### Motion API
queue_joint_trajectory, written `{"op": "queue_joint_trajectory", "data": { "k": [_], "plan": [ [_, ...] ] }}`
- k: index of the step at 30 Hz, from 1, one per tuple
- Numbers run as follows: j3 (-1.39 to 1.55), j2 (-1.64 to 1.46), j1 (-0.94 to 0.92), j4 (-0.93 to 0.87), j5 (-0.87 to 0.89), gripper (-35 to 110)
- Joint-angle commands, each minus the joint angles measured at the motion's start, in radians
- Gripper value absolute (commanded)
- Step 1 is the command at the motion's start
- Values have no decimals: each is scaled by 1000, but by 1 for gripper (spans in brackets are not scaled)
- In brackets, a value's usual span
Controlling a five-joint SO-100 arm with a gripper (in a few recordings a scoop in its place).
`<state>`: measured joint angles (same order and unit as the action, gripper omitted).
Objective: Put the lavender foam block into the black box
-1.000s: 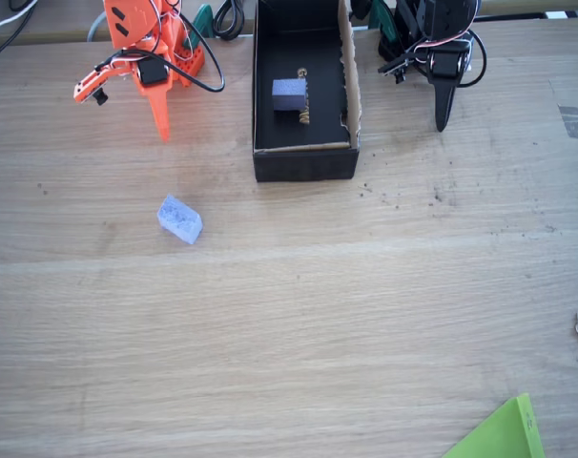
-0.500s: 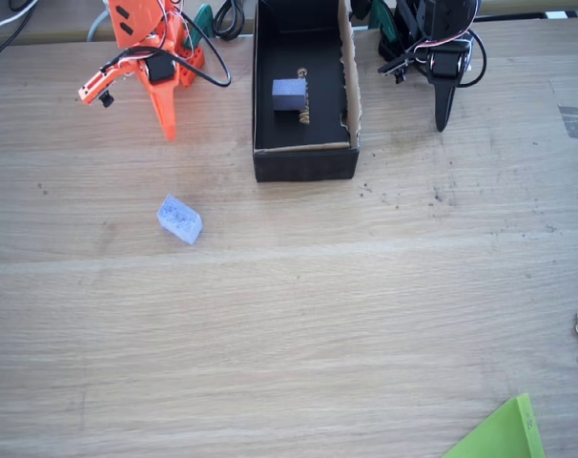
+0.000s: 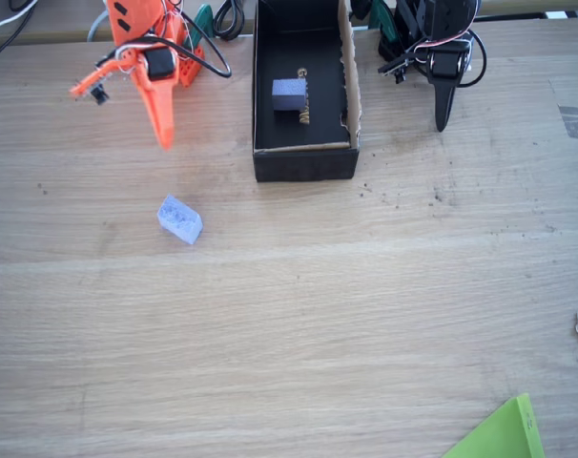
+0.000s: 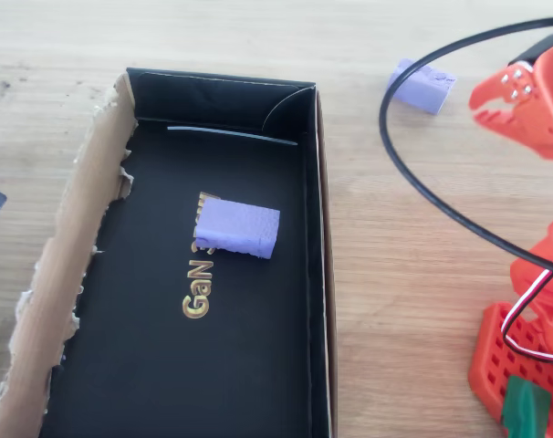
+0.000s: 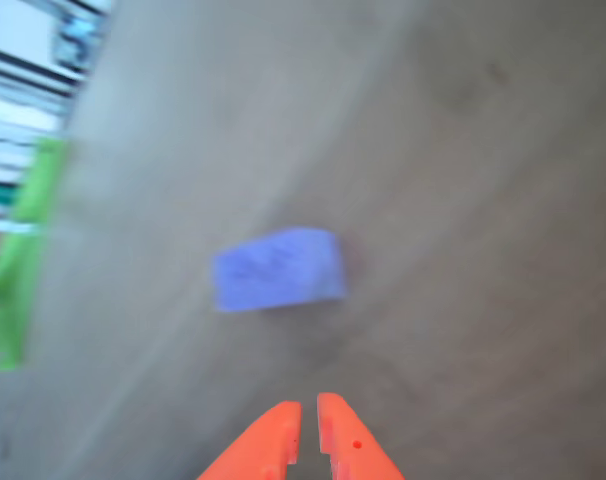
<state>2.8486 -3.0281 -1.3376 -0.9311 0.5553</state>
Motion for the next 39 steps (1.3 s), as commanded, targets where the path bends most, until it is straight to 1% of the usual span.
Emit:
{"op": "queue_joint_trajectory", "data": {
  "k": [1, 3, 6, 9, 12, 17, 20, 23, 25, 29, 31, 39],
  "plan": [
    [-12, -11, -11, 81, 8, 0],
    [-23, -11, 3, 106, 25, 0],
    [-67, 2, 5, 91, 63, 0],
    [-198, 118, -2, 49, 63, 0],
    [-468, 383, -14, -40, 52, 0],
    [-1006, 865, -18, -267, 54, 0],
    [-1241, 1078, -17, -380, 95, 0],
    [-1414, 1236, -21, -456, 106, 0],
    [-1482, 1279, -12, -471, 114, 0],
    [-1601, 1373, -5, -563, 163, 0],
    [-1643, 1411, -11, -598, 156, 0],
    [-1649, 1437, -20, -643, 170, 0]
  ]
}}
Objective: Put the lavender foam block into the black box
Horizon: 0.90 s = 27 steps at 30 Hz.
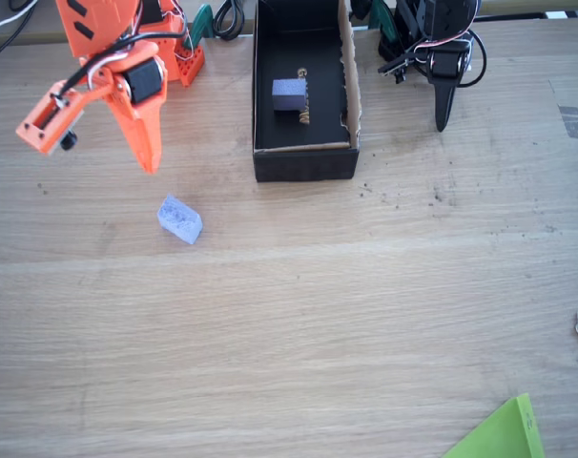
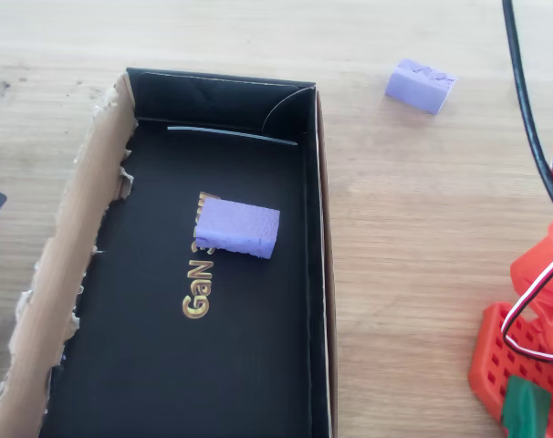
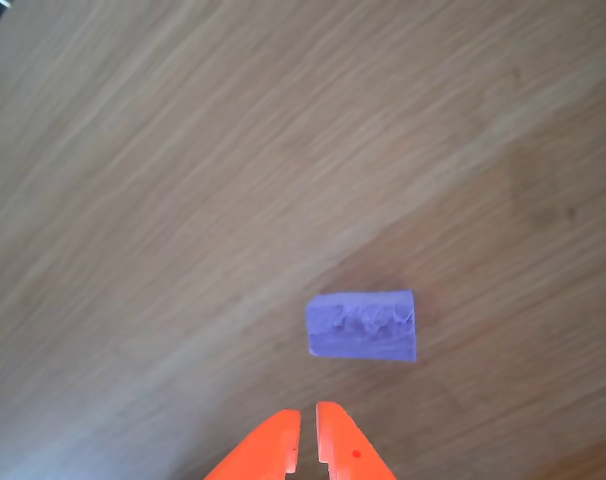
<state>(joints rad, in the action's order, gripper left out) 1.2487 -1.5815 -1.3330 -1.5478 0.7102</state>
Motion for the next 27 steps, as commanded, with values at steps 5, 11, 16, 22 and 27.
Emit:
{"op": "queue_joint_trajectory", "data": {
  "k": [5, 11, 16, 22, 27],
  "plan": [
    [-49, -25, -12, -55, 35, 0],
    [-49, -40, -9, -178, 339, 0],
    [-32, -51, 9, -298, 825, 0],
    [-32, -44, 40, -353, 982, 0],
    [-44, -29, 57, -353, 1069, 0]
  ]
}}
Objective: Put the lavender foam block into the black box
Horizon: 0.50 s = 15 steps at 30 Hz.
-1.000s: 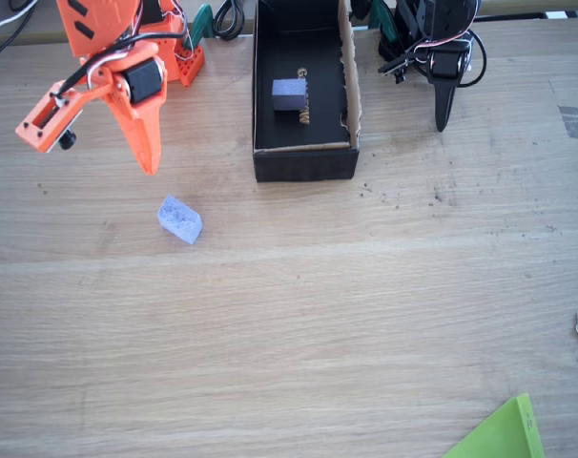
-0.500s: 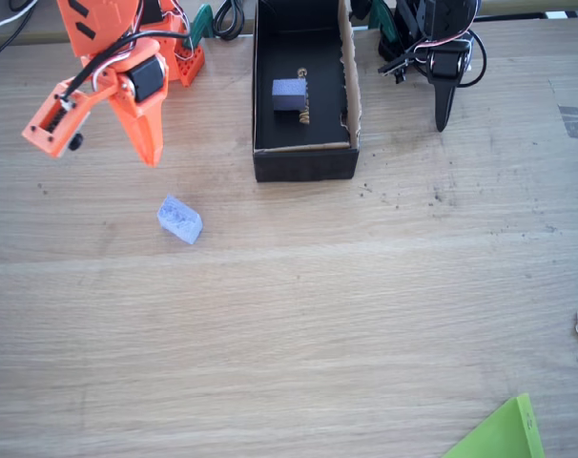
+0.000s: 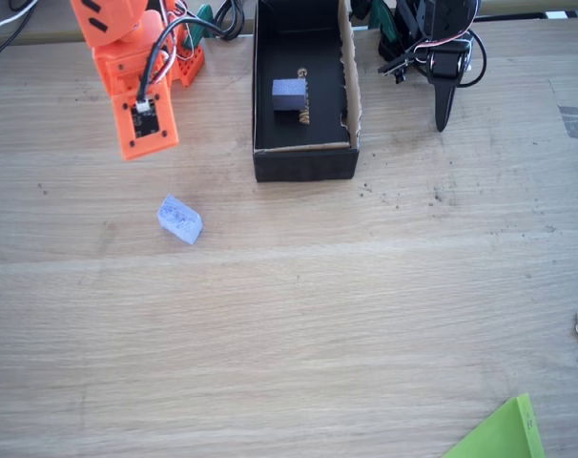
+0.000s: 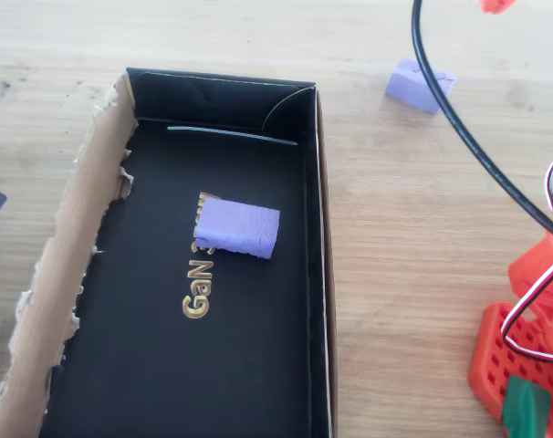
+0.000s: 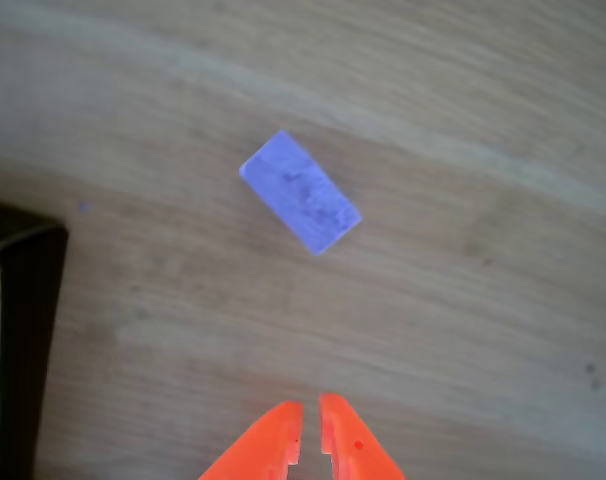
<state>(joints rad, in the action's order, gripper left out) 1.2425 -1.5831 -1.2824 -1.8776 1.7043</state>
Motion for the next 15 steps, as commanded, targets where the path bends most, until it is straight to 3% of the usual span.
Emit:
{"op": "queue_joint_trajectory", "data": {
  "k": [1, 4, 15],
  "plan": [
    [-44, -25, 9, -23, 118, 0],
    [-69, -8, 12, -29, 192, 0],
    [-75, 40, 2, -28, 207, 0]
  ]
}}
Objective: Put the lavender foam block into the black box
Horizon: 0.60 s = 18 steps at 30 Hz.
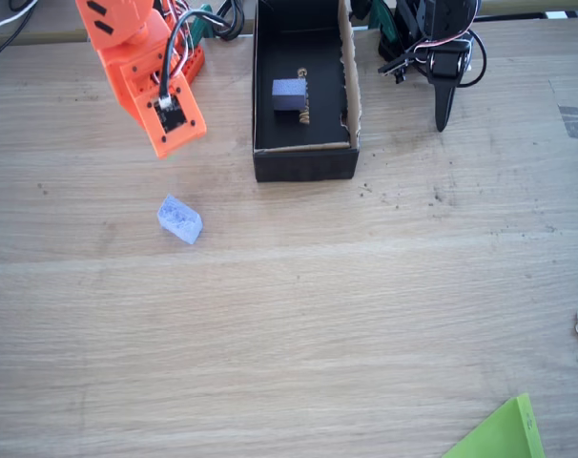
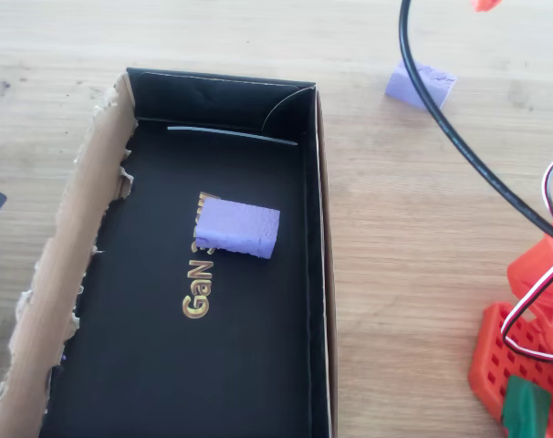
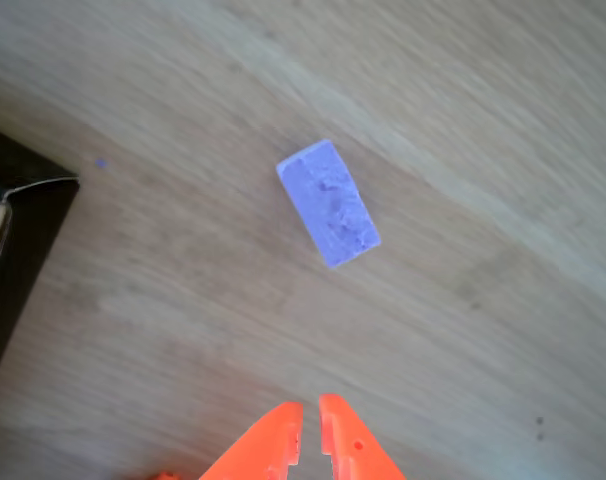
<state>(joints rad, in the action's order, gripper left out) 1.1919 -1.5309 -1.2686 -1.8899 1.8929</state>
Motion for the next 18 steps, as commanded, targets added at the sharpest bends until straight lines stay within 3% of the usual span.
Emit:
{"op": "queue_joint_trajectory", "data": {
  "k": [1, 18],
  "plan": [
    [-25, -11, -11, -15, 21, 0],
    [-35, 83, 26, -14, 78, 15]
  ]
}}
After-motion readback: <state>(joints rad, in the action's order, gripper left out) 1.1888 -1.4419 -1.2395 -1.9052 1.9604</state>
